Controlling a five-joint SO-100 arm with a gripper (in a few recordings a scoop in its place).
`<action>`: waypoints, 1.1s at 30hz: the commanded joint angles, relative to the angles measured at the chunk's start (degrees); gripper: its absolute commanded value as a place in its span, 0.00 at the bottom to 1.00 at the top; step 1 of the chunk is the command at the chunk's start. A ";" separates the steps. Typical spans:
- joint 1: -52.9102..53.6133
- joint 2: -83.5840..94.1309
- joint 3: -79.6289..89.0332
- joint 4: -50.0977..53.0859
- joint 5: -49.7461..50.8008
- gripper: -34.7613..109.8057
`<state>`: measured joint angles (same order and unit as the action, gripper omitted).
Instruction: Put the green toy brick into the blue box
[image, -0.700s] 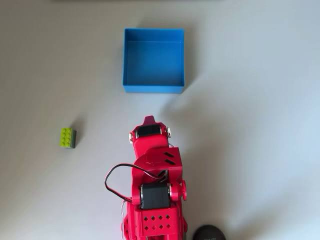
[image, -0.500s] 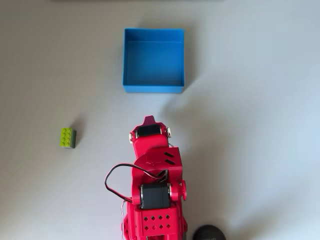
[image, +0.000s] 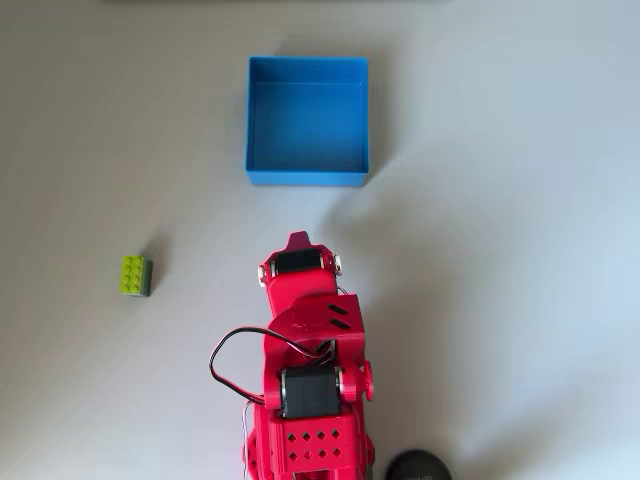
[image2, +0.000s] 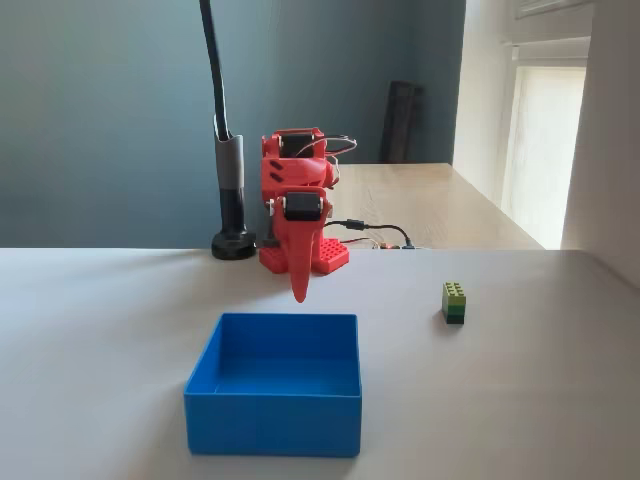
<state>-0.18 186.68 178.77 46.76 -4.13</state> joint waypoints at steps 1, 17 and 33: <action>0.70 1.23 0.79 1.23 -0.35 0.24; 0.00 1.14 0.26 0.00 -1.32 0.24; -8.61 -8.00 -12.92 -0.53 -7.21 0.24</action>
<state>-6.59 183.69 171.91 46.76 -10.37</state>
